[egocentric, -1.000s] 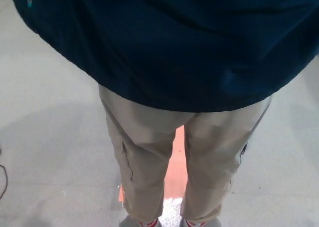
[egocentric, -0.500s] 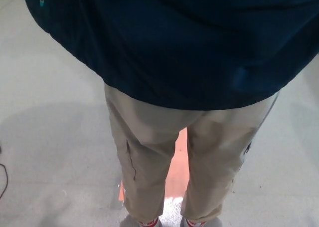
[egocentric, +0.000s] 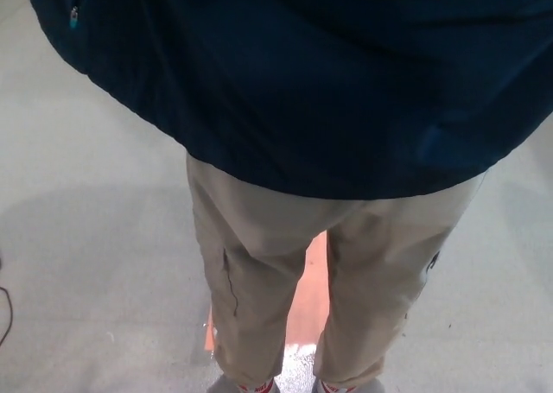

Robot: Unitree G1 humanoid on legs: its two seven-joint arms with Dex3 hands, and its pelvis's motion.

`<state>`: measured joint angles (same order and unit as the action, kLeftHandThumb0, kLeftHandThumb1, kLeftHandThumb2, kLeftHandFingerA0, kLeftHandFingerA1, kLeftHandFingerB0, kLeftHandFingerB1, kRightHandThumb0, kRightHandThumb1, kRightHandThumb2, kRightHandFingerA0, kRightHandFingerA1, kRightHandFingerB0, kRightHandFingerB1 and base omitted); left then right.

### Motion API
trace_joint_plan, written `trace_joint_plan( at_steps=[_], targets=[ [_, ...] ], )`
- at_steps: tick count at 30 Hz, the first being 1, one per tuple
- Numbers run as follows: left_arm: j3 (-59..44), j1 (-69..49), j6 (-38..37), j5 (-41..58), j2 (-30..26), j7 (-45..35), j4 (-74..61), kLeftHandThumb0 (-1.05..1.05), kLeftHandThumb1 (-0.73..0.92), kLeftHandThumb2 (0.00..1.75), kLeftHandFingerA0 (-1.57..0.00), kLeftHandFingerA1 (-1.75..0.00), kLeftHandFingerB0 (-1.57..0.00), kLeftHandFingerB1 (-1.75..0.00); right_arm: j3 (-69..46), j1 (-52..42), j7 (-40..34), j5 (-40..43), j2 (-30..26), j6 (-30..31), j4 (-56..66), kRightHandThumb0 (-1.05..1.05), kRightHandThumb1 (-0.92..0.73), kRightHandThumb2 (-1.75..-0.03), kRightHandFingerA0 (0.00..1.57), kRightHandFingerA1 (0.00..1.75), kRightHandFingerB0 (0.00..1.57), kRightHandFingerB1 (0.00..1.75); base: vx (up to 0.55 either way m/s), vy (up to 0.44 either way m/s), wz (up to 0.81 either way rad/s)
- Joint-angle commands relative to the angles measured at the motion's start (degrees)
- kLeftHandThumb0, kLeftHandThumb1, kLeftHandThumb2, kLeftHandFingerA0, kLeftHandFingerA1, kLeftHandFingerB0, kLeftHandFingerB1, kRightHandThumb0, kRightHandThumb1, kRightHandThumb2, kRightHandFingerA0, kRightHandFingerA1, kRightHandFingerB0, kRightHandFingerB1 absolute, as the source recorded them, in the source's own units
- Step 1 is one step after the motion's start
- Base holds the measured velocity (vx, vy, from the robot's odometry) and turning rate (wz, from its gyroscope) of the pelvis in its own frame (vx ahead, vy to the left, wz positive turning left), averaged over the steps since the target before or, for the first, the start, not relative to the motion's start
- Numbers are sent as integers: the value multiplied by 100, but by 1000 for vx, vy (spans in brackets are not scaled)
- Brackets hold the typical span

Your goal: A person hands a coat to the robot and the robot grabs it with both hands and holds it while the person wears the coat.

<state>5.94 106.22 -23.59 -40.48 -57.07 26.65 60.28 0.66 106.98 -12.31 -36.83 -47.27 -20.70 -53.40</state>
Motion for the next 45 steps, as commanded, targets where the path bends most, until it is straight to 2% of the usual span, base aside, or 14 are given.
trace_joint_plan(
  at_steps=[1,11,15,17,21,22,25,26,27,31,32,38,39,45],
  targets=[
    [-2285,-4685,-1165,1735,402,180,-4136,-90,80,111,0,-7,0,-6,-1942,-4288,-128,1459,580,-688,5127,-86,-76,-108,0,13,0,9,0,0,0],
    [-3427,-7877,-1339,1345,1908,310,-6813,-94,89,113,0,-3,0,0,-1833,-6727,-384,1626,1990,-627,7741,-74,-63,-101,0,20,0,18,0,0,0],
    [-3360,-8837,-1812,1772,2374,315,-7357,-93,85,109,0,-1,0,0,-1622,-7698,-533,1415,2444,-700,8394,-66,-80,-63,0,23,0,14,0,0,0],
    [-3416,-9279,-1994,1651,2673,484,-7625,-77,76,111,0,-17,0,-17,-1370,-8397,-590,1504,2737,-720,8748,-84,-64,-99,0,14,0,9,0,0,0],
    [-3391,-9728,-2218,1819,2901,539,-7732,-77,72,108,0,-18,0,-18,-1271,-8775,-974,1075,3047,-1135,8731,-69,-81,-64,0,30,0,18,0,0,0],
    [-3252,-10405,-2687,1854,3245,725,-7648,-81,65,101,0,-19,-6,-21,-947,-9940,-961,801,3320,-1109,9225,-87,-73,-103,0,11,0,5,0,0,0],
    [-3078,-11288,-3062,1206,3719,1054,-7671,-82,72,105,0,-13,-1,-17,-333,-11435,-1371,95,3807,-1220,9467,-79,-70,-102,0,20,0,13,0,0,0],
    [-2796,-11767,-3238,967,3890,1200,-7512,-70,86,67,-2,-19,-6,-22,-71,-12077,-1520,-256,3698,-1391,9190,-89,-83,-106,0,7,0,0,0,0,0],
    [-2599,-12010,-3604,729,4023,1419,-7203,-74,69,100,0,-21,-6,-25,110,-12485,-1750,-594,3607,-1542,8838,-88,-87,-108,0,7,0,0,0,0,0],
    [-2055,-12314,-3793,-82,4278,2099,-6582,-64,87,68,-2,-19,-9,-22,596,-12641,-2540,-1293,3332,-1695,7576,-85,-87,-107,0,7,0,0,0,0,0],
    [-1692,-12538,-3722,-175,4335,2095,-6522,-74,72,101,0,-19,-5,-26,744,-12712,-2583,-1308,3243,-1700,7209,-84,-86,-106,0,6,0,0,0,0,0],
    [-470,-12886,-2021,-1557,4163,3033,-5884,-76,76,105,0,-21,-9,-25,1175,-12525,-2524,-1171,3139,-1617,5900,-63,-92,-70,0,0,0,0,0,0,0],
    [-330,-12804,-1725,-1708,4181,3187,-5706,-73,75,106,-3,-31,-7,-28,1230,-12469,-2474,-1157,3149,-1514,5702,-83,-84,-103,0,8,0,0,0,0,0],
    [36,-12333,-1117,-1797,4171,3408,-4681,-72,75,105,-6,-40,-6,-27,1316,-12199,-2306,-1079,3162,-1039,4790,-80,-80,-101,0,13,0,2,0,0,0]
  ],
)
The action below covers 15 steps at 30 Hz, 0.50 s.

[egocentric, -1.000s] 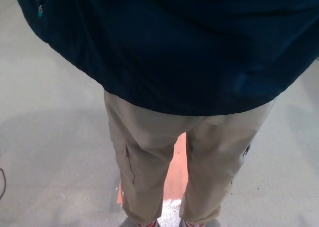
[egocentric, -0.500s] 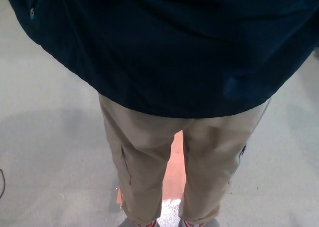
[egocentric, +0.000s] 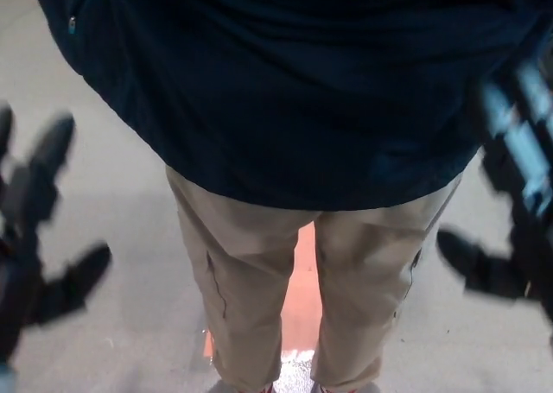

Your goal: A person hands a coat to the robot and the robot grabs it with both hands and holds it while the person wears the coat.

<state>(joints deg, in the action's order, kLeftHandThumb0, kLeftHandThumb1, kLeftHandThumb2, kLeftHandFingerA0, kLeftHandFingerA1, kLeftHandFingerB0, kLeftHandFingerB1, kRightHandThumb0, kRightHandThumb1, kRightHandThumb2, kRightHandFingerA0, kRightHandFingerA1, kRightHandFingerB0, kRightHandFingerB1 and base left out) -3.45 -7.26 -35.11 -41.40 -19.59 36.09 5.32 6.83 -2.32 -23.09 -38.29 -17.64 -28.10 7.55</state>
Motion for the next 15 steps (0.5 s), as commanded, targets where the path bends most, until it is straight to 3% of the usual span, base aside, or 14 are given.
trace_joint_plan(
  at_steps=[1,4,5,6,7,8,9,10,15],
  targets=[
    [1024,-885,140,-1701,419,2455,989,-72,76,104,-6,-42,-6,-27,702,-1198,-1179,-908,172,-238,-1455,-79,-80,-101,0,14,0,4,0,0,0],
    [1168,-566,381,-1712,411,2506,1475,-71,76,104,-6,-42,-7,-29,711,-987,-1161,-886,117,-127,-1866,-78,-79,-102,0,15,0,6,0,0,0],
    [1231,-371,448,-1693,391,2481,1713,-71,76,104,-4,-44,-7,-29,701,-907,-1051,-810,122,-26,-2017,-65,-91,-69,0,8,0,1,0,0,0],
    [1265,-309,488,-1671,388,2421,1823,-71,76,103,-6,-42,-7,-28,711,-876,-1019,-802,110,19,-2118,-77,-80,-103,0,14,0,8,0,0,0],
    [1360,-187,592,-1658,391,2329,2088,-33,60,113,-3,-51,0,-47,723,-816,-993,-802,86,72,-2284,-72,-74,-99,0,24,0,16,0,0,0],
    [1478,35,712,-1658,404,2290,2413,-33,60,113,-3,-51,0,-47,695,-699,-820,-716,65,189,-2420,-71,-76,-93,0,12,0,4,0,0,0],
    [1502,75,721,-1651,398,2320,2450,-33,60,113,-3,-51,0,-47,691,-675,-785,-695,62,208,-2440,-71,-76,-93,0,12,0,4,0,0,0],
    [1609,175,883,-1661,377,2145,2657,-64,92,68,-21,-36,-18,-27,703,-622,-687,-728,43,331,-2453,-66,-92,-70,0,17,0,6,0,0,0],
    [1915,484,1472,-1579,389,1547,3014,-65,92,68,-26,-35,-20,-28,742,-397,-236,-736,-25,750,-2655,-69,-92,-74,0,12,0,8,0,0,0]
  ],
)
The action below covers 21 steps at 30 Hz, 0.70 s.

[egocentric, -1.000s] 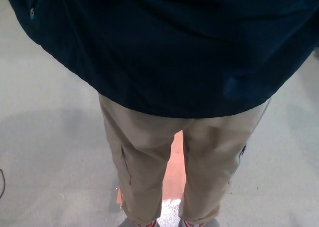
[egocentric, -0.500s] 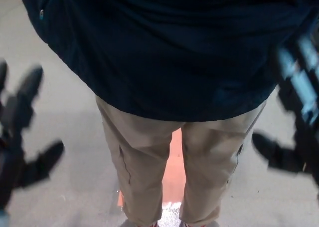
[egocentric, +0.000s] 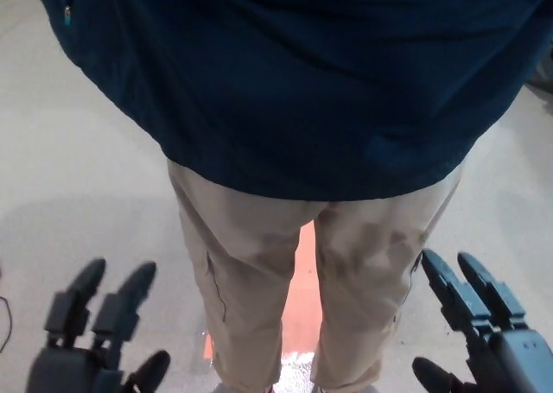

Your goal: A person hands a coat to the robot and the robot grabs it with both hands and holds it while the person wears the coat.

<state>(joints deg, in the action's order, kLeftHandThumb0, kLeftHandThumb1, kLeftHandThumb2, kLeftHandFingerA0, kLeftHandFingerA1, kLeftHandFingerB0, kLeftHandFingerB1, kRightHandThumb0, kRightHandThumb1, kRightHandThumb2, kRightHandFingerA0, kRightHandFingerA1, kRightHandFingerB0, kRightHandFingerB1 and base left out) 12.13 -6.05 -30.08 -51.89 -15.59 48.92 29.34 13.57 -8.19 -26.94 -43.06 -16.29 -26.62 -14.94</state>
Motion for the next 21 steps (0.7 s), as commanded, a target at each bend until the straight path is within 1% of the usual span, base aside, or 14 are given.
trace_joint_plan(
  at_steps=[1,2,4,5,7,9,10,11,12,13,14,19,20,21],
  targets=[
    [436,548,1130,-486,18,34,882,-68,91,70,-27,-35,-20,-28,110,240,754,-288,-213,1050,-311,-77,-83,-112,0,17,0,15,0,0,0],
    [521,740,1344,-458,23,-252,1092,-69,92,71,-27,-35,-19,-28,170,325,1339,-299,-276,1433,-237,-66,-92,-71,0,9,0,10,0,0,0],
    [608,905,1530,-423,18,-475,1254,-70,92,72,-28,-34,-20,-28,240,416,1658,-342,-323,1673,-213,-63,-91,-69,0,11,0,14,0,0,0],
    [641,1011,1578,-389,19,-636,1367,-69,92,71,-29,-35,-21,-29,280,488,1919,-375,-348,1843,-193,-52,-80,-87,0,7,0,13,0,0,0],
    [761,1390,1705,-293,12,-1177,1742,-71,92,71,-31,-35,-22,-29,383,832,2402,-368,-408,2085,-429,-55,-81,-83,4,14,7,21,0,0,0],
    [806,1552,1688,-217,-19,-1386,1899,-70,92,71,-31,-34,-22,-30,431,1000,2588,-324,-425,2148,-556,-53,-89,-66,2,24,4,24,0,0,0],
    [871,1753,1610,-126,-56,-1801,2090,-71,92,71,-30,-33,-21,-29,491,1205,2827,-291,-444,2232,-747,-60,-64,-100,0,32,0,35,0,0,0],
    [916,1864,1575,-104,-70,-1949,2222,-72,92,72,-29,-33,-21,-29,544,1318,2905,-302,-448,2266,-889,-58,-84,-83,7,25,9,33,0,0,0],
    [943,1914,1562,-89,-74,-1989,2288,-72,92,72,-29,-33,-21,-29,574,1364,2931,-299,-453,2286,-943,-58,-84,-83,7,25,9,33,0,0,0],
    [983,1986,1575,-84,-81,-2081,2366,-73,92,73,-27,-32,-20,-29,617,1424,2979,-290,-457,2300,-1028,-52,-90,-69,9,23,10,28,0,0,0],
    [1038,2121,1585,-93,-94,-2244,2468,-74,92,77,-24,-32,-19,-30,674,1512,3050,-306,-460,2328,-1137,-29,-70,-120,0,48,0,46,0,0,0],
    [1170,2602,1611,-4,-107,-2637,2907,-77,92,79,-21,-32,-17,-30,915,1845,3270,-388,-506,2407,-1371,-28,-71,-121,0,48,0,46,0,0,0],
    [1198,2732,1592,15,-98,-2788,3042,-34,53,113,0,-46,0,-47,944,1923,3302,-404,-521,2430,-1423,-28,-71,-122,0,48,0,46,0,0,0],
    [1217,2796,1582,30,-93,-2851,3115,-34,53,113,0,-46,0,-47,965,1961,3318,-405,-530,2446,-1449,-28,-71,-122,0,48,0,46,0,0,0]
  ],
)
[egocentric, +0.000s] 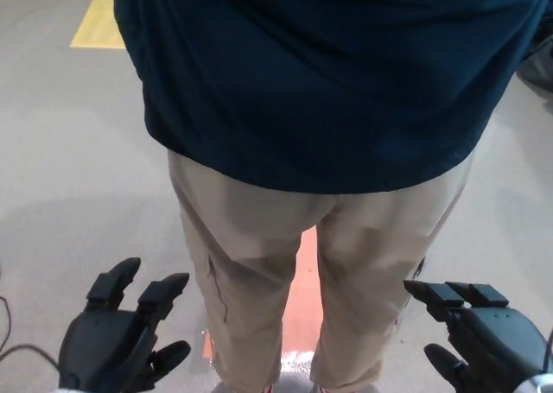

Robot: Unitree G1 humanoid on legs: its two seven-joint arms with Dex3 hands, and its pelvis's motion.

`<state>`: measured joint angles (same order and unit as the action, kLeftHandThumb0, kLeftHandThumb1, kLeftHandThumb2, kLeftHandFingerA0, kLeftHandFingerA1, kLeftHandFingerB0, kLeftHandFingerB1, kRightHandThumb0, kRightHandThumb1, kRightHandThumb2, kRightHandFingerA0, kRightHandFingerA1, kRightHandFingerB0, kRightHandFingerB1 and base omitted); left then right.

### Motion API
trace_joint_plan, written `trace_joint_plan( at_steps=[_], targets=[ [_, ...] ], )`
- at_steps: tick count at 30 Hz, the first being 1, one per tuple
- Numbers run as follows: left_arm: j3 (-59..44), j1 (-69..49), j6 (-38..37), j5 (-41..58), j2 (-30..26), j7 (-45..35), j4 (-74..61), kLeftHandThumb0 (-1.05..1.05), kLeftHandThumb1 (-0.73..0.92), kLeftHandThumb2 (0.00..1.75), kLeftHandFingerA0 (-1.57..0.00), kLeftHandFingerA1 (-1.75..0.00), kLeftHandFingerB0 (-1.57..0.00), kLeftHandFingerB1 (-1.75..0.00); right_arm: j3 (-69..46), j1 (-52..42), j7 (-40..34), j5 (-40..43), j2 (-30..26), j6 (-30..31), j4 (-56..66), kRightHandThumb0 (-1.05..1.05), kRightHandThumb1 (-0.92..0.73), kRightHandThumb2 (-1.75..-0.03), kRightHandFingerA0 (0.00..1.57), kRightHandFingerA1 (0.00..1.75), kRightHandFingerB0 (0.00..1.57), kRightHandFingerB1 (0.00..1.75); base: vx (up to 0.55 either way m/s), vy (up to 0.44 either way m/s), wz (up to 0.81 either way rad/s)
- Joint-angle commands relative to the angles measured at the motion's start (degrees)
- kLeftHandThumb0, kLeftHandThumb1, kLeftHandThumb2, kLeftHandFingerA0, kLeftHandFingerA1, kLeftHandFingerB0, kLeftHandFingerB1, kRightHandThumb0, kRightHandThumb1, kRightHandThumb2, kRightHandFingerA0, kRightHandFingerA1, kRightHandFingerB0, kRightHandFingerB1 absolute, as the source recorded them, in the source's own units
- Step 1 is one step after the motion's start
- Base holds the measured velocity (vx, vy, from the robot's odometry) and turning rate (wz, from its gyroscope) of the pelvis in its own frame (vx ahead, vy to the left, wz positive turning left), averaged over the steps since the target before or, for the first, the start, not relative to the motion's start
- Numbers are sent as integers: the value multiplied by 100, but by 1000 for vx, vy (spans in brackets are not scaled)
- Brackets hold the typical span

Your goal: A person hands a coat to the robot and the robot grabs it with both hands and holds it while the person wears the coat.

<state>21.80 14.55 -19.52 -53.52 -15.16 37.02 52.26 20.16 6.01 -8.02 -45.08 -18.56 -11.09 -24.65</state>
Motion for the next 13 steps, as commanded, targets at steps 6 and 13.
trace_joint_plan(
  at_steps=[6,13],
  targets=[
    [321,981,537,299,-154,-1937,945,-34,53,112,0,-46,0,-47,460,809,1432,-243,-300,981,-659,-27,-71,-122,0,48,0,45,0,0,0],
    [405,863,534,357,-110,-1797,1006,-34,54,113,0,-45,0,-47,714,876,1322,-321,-348,967,-790,-26,-71,-122,0,47,0,45,0,0,0]
  ],
)
